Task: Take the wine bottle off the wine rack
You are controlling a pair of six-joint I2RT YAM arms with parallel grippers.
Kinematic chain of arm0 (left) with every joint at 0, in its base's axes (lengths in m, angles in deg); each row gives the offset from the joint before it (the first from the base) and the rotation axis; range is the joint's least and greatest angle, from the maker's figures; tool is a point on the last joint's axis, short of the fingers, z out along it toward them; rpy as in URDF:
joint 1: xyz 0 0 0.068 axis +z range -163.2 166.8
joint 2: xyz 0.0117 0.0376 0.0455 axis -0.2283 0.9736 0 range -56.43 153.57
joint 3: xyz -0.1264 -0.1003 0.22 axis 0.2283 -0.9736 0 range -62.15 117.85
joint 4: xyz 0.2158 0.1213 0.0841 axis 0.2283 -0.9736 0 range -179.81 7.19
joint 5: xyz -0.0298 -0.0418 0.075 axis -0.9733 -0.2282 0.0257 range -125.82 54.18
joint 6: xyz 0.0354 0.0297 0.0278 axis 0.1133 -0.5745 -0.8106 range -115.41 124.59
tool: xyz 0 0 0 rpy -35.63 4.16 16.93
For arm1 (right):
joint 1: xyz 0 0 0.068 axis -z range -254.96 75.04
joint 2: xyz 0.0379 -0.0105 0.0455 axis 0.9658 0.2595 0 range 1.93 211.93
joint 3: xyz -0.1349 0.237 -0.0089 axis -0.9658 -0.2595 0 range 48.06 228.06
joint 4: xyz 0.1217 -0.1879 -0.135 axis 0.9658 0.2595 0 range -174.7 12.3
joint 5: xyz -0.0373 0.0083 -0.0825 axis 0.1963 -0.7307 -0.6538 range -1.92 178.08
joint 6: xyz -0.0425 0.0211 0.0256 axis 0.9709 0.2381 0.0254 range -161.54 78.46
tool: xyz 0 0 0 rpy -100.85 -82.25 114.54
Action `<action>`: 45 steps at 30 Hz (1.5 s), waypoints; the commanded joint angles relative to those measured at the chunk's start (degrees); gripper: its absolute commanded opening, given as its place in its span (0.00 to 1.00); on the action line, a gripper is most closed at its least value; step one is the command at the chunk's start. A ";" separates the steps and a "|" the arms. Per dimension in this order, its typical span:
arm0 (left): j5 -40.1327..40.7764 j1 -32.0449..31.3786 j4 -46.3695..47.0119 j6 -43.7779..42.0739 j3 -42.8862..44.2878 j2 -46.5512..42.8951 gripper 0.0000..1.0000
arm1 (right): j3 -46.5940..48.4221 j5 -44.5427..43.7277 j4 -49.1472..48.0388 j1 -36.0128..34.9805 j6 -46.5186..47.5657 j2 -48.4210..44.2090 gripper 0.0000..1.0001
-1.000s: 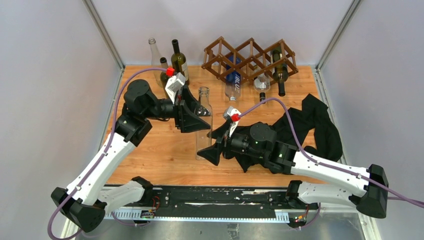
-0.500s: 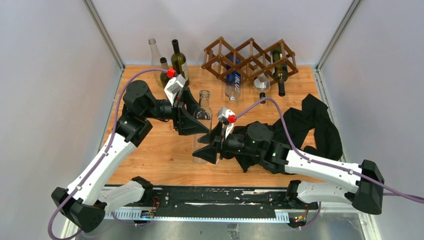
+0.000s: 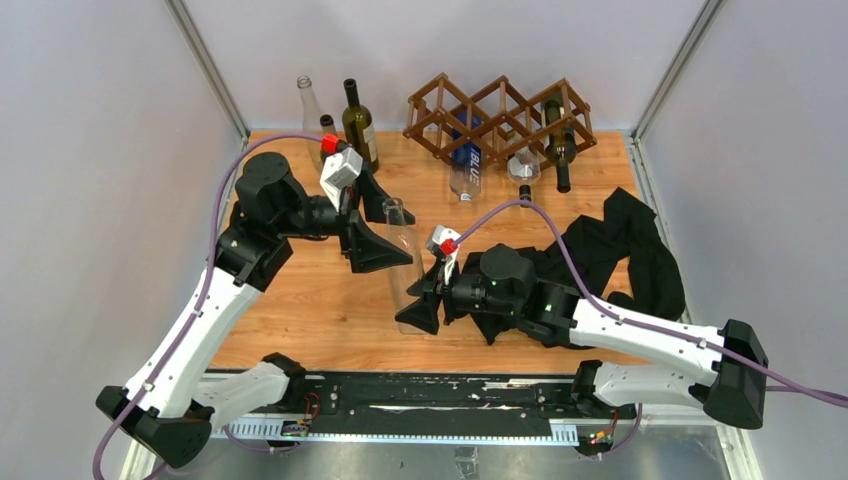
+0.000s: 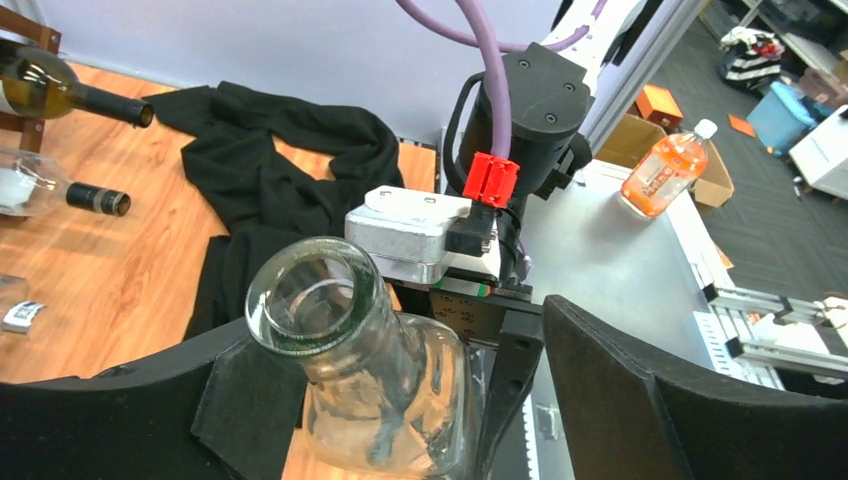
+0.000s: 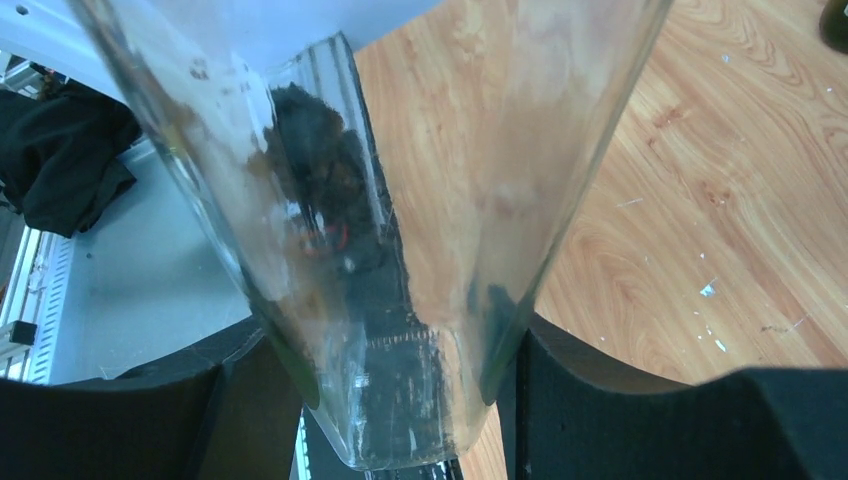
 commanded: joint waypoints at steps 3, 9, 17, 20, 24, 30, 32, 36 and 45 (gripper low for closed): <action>-0.78 0.94 -3.19 -4.35 2.21 0.70 0.69 | 2.37 -0.35 0.02 -0.21 2.37 -1.92 0.00; -0.65 1.85 -5.92 -6.35 2.99 1.89 0.27 | 2.58 -0.38 1.71 -0.22 3.43 -1.67 0.00; 2.99 4.34 -16.56 -18.48 6.30 4.36 0.00 | 2.51 -8.00 4.76 -0.22 2.08 -2.45 0.76; 4.71 7.06 -22.48 -25.13 9.10 7.13 0.00 | 2.11 -12.71 5.80 -0.14 1.09 -3.48 0.90; 5.81 11.33 -27.87 -32.92 11.58 9.91 0.00 | 2.27 -15.46 7.36 0.11 0.77 -4.17 0.92; 10.40 18.21 -33.41 -43.94 13.71 13.44 0.00 | 2.80 -21.59 10.25 1.42 0.07 -5.74 0.94; 11.93 20.98 -34.15 -46.88 14.20 15.01 0.00 | 2.91 -23.21 11.46 2.71 -0.67 -6.41 0.94; 13.28 27.69 -34.20 -52.60 15.00 18.24 0.00 | 4.01 -26.59 16.19 6.25 -3.78 -7.25 0.93; 16.68 40.54 -19.54 -47.22 16.89 27.20 0.00 | 5.99 -33.25 23.83 10.62 -8.64 -8.69 0.93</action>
